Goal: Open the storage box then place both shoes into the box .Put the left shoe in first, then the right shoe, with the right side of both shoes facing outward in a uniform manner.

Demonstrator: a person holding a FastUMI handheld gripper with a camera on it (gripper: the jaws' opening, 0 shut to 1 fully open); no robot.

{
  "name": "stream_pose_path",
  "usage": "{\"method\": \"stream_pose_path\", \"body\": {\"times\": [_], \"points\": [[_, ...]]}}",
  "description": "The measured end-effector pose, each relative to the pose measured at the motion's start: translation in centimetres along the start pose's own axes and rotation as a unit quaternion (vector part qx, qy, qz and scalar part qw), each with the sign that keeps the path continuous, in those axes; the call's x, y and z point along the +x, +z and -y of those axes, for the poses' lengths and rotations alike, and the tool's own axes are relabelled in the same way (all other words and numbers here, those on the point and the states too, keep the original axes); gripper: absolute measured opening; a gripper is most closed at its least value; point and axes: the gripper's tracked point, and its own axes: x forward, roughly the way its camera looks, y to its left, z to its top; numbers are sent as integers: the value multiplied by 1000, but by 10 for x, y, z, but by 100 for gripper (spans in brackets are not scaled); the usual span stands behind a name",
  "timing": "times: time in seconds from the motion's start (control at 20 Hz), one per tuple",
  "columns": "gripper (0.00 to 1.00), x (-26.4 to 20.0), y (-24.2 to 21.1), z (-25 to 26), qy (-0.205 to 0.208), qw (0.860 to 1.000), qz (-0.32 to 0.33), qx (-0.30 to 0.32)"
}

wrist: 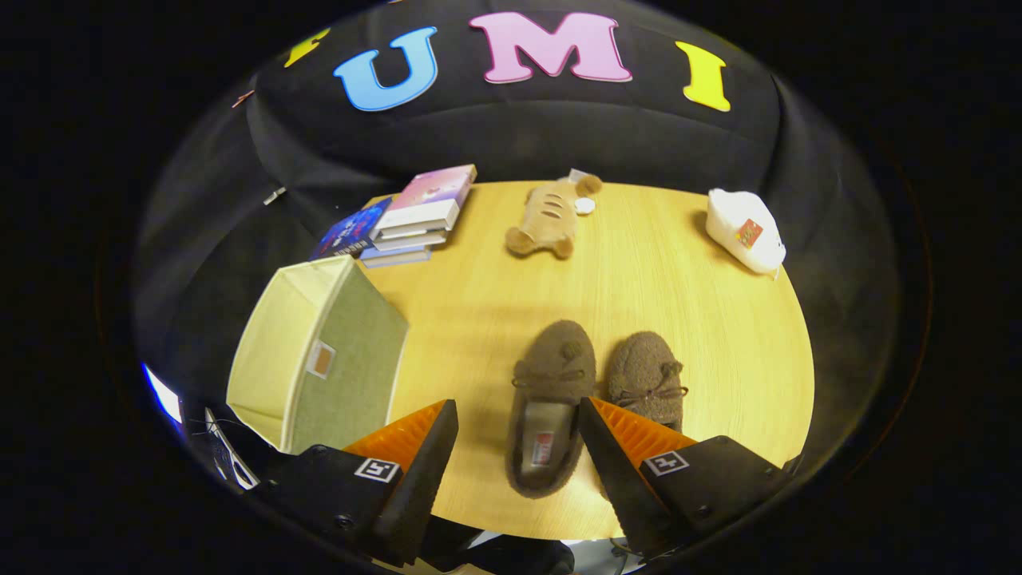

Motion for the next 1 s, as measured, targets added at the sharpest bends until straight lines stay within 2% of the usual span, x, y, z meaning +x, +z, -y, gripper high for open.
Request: {"method": "stream_pose_path", "body": {"times": [0.15, 0.25, 0.45, 0.55, 0.7, 0.8, 0.85, 0.9, 1.0], "points": [[95, 25, -21, 12, -2, 999, -30, 13], [88, 44, -32, 26, -22, 999, -48, 1], [87, 74, -46, 45, -51, 996, -73, -23], [77, 87, -47, 51, -59, 995, -78, -29], [45, 100, -47, 59, -76, 993, -83, -31], [31, 103, -46, 63, -82, 992, -90, -31], [27, 103, -49, 65, -84, 992, -95, -25], [13, 106, -49, 65, -84, 992, -94, -14], [6, 102, -48, 63, -77, 993, -92, -9]]}}
